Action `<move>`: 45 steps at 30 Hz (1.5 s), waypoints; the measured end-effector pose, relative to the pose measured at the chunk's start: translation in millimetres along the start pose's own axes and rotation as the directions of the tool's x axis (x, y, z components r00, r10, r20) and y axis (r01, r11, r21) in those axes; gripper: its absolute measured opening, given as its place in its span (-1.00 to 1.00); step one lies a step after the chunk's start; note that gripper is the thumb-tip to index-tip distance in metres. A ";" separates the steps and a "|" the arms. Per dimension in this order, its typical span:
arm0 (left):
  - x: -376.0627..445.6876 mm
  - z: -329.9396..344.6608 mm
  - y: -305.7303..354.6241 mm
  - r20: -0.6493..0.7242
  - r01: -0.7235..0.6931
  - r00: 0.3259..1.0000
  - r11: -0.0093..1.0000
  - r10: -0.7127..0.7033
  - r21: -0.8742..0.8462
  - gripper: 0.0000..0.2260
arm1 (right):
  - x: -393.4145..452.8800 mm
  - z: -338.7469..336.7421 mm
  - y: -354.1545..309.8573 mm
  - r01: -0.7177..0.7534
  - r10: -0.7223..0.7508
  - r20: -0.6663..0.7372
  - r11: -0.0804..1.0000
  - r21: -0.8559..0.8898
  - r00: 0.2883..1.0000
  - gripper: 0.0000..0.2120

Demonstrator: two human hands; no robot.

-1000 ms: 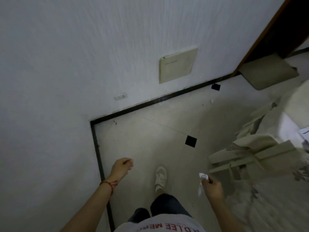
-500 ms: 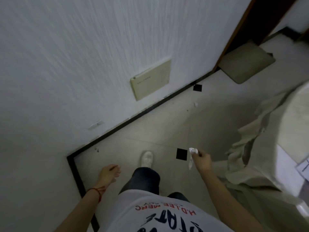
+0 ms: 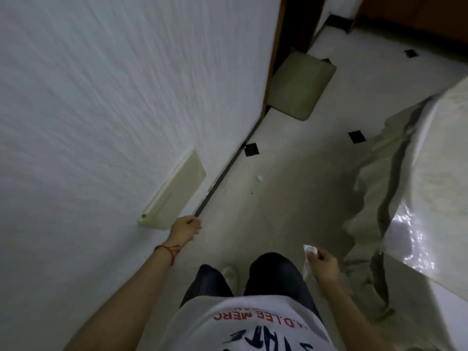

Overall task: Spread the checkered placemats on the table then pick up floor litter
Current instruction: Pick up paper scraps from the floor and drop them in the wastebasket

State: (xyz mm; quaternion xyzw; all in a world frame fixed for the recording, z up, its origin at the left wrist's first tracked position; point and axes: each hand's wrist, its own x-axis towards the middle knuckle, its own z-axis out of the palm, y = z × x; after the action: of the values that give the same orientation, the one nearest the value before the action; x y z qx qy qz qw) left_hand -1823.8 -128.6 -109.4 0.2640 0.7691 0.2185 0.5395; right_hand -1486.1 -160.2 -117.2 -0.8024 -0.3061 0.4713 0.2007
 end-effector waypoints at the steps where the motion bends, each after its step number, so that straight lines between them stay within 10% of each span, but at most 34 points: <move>1: 17.3 4.6 27.9 0.022 -0.033 0.999 0.999 0.032 0.026 -0.88 | 7.7 -1.8 -3.6 -0.023 0.023 -0.020 1.000 0.017 1.000 -0.78; 7: 115.9 46.8 156.7 0.110 -0.147 0.985 0.982 0.134 0.123 -0.89 | 84.1 -4.9 -32.6 -0.141 0.149 -0.056 0.982 0.126 0.987 -0.76; 25: 313.2 125.4 267.9 0.279 0.017 0.940 0.845 -0.196 0.534 -0.75 | 363.9 19.0 -228.5 -0.113 0.125 -0.101 0.986 0.122 0.987 -0.75; 34: 509.1 238.9 249.5 0.344 -0.128 0.930 0.762 -0.130 0.635 -0.80 | 498.3 114.7 -136.8 -0.272 0.305 -0.090 0.924 0.270 0.948 -0.80; 45: 703.1 370.2 57.8 0.423 -0.282 0.900 0.597 -0.107 0.751 -0.59 | 652.9 223.2 29.9 -0.295 0.317 -0.058 0.926 0.236 0.947 -0.82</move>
State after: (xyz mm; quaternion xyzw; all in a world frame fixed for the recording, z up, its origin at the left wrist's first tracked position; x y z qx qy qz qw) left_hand -1659.9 385.9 -695.3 0.5559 0.6331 -0.1843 0.5063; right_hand -1432.8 269.7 -655.1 -0.8341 -0.1120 0.4895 0.2283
